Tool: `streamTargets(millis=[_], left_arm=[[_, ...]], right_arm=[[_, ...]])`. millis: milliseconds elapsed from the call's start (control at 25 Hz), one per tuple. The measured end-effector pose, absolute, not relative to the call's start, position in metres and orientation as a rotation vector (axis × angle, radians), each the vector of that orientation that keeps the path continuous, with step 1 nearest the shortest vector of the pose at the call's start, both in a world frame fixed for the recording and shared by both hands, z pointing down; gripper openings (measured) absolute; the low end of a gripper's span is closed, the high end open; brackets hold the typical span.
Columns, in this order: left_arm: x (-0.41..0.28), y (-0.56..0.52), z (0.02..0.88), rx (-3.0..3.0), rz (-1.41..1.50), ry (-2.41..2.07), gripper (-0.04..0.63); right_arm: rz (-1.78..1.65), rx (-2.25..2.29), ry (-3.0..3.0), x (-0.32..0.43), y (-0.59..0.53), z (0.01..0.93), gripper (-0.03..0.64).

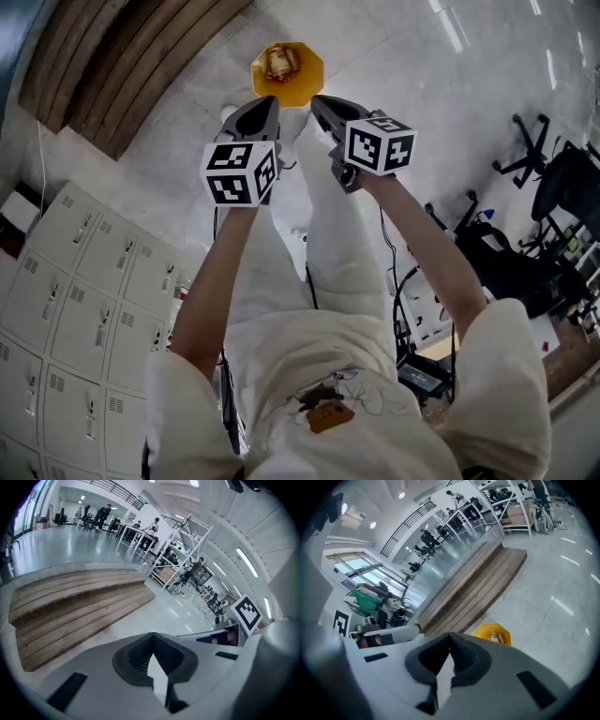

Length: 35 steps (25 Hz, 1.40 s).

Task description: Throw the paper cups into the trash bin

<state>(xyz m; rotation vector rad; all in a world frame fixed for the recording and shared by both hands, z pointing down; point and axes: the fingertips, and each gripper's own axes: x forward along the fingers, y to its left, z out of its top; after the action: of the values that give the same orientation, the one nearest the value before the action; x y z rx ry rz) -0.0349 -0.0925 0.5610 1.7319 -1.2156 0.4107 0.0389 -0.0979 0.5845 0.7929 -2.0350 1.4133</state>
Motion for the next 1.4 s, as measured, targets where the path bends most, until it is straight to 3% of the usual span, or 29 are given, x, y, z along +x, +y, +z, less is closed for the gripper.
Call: streamTargets(millis=[400,960,1400], left_arm=[[-0.040,-0.054,0.410,1.792,0.306,-1.270,0.006],[-0.026,0.010,0.266,2.010,0.328,-1.253,0.006],[-0.026,0.016,0.210,2.048,0.233,-1.306,0.006]], right_arm=[[1.381,0.690,-2.156,0.030,-0.063,0.433,0.006],[1.024,0.608,-2.422,0.063,-0.031,0.265,0.006],[1.021,0.560,-2.428,0.074,0.017,0.231,0.006]])
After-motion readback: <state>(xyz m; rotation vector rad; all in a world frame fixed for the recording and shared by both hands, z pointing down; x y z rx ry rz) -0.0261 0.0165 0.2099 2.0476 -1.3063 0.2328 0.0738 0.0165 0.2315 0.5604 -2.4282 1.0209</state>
